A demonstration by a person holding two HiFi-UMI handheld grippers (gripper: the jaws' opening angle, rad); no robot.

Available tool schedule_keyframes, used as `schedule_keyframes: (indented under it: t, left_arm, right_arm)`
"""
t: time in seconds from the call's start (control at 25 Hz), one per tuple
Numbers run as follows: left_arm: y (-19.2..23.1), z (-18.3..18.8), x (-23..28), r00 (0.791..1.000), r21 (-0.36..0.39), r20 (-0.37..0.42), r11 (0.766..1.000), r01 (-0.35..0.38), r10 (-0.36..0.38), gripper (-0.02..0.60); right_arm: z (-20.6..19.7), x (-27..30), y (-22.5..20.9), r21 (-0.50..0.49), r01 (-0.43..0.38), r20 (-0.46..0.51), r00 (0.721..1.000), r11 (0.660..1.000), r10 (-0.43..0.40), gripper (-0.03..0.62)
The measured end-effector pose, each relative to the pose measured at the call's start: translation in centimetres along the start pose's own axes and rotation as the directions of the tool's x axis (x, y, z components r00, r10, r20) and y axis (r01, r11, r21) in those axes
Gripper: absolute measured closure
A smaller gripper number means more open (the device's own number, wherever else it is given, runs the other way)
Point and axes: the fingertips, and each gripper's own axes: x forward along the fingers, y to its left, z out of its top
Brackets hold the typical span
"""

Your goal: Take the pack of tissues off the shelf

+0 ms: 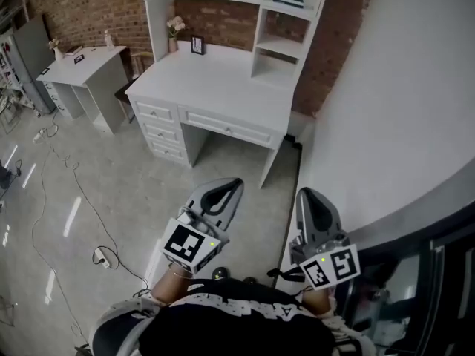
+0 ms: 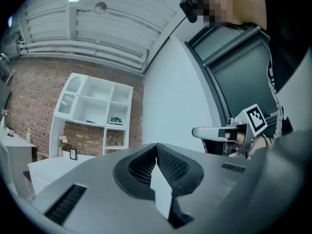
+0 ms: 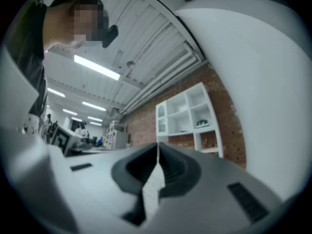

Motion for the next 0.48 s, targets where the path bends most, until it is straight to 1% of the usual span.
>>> schedule_keyframes:
  t: [0.12, 0.24, 0.4, 0.48]
  left_arm:
    - [1.3, 0.2, -0.4, 1.0, -0.013, 0.004, 1.0, -0.012, 0.012, 0.545]
    - [2.3, 0.3, -0.7, 1.0, -0.014, 0.013, 1.0, -0.013, 0.013, 0.545]
    - [3.8, 0.2, -1.1, 1.0, 0.001, 0.023, 1.0, -0.015, 0.015, 0.545]
    - [4.2, 0.1, -1.2, 1.0, -0.012, 0.02, 1.0, -0.015, 0.016, 0.545]
  right_arm:
    - [0.0, 0.9, 0.4, 0.001, 0.001, 0.009, 1.0, 1.0, -0.001, 0.562]
    - [0.1, 1.9, 1.1, -0.02, -0.004, 0.007, 1.0, 1.0, 0.005, 0.562]
    - [-0.1, 3.1, 1.9, -0.031, -0.004, 0.006, 1.0, 1.0, 0.004, 0.562]
    - [-0.5, 3.3, 2.1, -0.029, 0.001, -0.002, 1.0, 1.0, -0.001, 0.562]
